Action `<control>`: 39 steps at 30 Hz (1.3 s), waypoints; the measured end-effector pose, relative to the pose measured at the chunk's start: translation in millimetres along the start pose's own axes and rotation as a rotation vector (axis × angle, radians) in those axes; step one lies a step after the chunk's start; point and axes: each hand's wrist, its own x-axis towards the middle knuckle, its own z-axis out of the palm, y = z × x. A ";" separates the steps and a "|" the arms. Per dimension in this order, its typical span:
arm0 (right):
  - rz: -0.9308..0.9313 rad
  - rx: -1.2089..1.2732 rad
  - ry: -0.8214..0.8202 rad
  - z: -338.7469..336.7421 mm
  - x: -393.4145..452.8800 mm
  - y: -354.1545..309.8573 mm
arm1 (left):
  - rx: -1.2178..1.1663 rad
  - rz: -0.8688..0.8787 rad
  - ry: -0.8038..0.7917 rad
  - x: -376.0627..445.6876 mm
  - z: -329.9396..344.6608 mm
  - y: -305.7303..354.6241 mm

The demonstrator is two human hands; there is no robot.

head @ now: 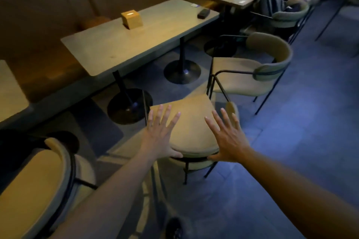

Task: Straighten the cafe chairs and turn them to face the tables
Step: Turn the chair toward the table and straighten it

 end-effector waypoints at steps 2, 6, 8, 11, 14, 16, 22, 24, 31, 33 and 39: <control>0.016 -0.037 -0.051 4.6 5.3 22.4 | -0.033 0.012 -0.036 22.2 10.1 11.1; 0.027 -0.071 -0.103 16.5 28.7 47.8 | -0.069 0.083 -0.120 56.8 44.5 29.5; 0.012 -0.086 -0.151 31.5 37.6 50.2 | -0.076 0.116 -0.176 66.7 64.0 37.1; -0.014 -0.099 -0.245 63.9 44.7 49.4 | -0.078 0.169 -0.257 70.2 95.2 48.8; -0.064 -0.116 -0.343 96.4 51.0 45.3 | -0.117 0.169 -0.355 64.1 122.9 57.4; -0.119 -0.114 -0.367 112.9 54.3 43.1 | -0.128 0.121 -0.416 61.9 132.6 59.9; -0.231 -0.073 -0.324 125.5 75.9 47.5 | -0.020 0.101 -0.527 77.1 128.8 70.5; -0.252 -0.114 -0.300 121.1 82.9 43.8 | 0.018 0.092 -0.516 78.6 127.0 71.2; -0.316 -0.113 -0.344 106.4 118.1 0.4 | 0.020 0.038 -0.573 76.6 119.0 14.0; -0.357 -0.104 -0.350 103.4 132.6 -19.8 | 0.026 0.019 -0.584 73.6 120.4 -12.3; -0.444 -0.083 -0.368 87.4 185.8 -70.7 | 0.042 -0.023 -0.624 75.7 124.6 -85.0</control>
